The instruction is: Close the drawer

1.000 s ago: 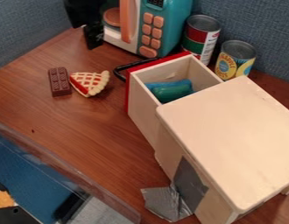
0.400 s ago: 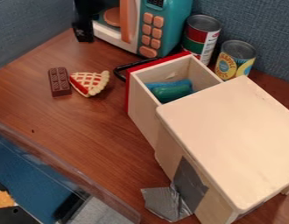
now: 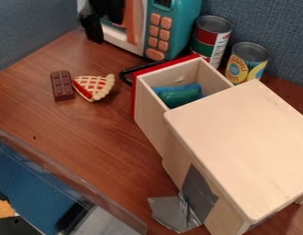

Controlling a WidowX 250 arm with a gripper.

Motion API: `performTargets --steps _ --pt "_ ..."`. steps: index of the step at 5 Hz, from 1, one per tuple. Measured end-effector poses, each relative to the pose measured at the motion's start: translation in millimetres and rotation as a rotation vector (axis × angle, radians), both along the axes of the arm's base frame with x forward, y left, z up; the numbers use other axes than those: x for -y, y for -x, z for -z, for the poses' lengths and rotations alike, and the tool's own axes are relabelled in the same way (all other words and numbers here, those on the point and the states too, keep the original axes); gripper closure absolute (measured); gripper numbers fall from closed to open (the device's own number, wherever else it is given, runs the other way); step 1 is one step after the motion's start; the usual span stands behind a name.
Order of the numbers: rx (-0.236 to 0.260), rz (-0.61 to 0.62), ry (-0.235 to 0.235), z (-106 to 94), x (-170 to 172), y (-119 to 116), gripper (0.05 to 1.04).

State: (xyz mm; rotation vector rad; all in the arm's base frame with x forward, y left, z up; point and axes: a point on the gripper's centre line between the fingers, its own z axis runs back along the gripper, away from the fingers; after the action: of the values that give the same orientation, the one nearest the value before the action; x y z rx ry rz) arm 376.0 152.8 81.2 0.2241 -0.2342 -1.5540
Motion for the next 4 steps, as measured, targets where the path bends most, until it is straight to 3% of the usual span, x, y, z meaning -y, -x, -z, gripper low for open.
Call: performTargets --steps 2,4 --pt "-0.049 0.093 -0.014 13.6 10.8 -3.9 0.084" --pt "-0.075 0.139 -0.019 43.2 32.5 -0.7 0.084"
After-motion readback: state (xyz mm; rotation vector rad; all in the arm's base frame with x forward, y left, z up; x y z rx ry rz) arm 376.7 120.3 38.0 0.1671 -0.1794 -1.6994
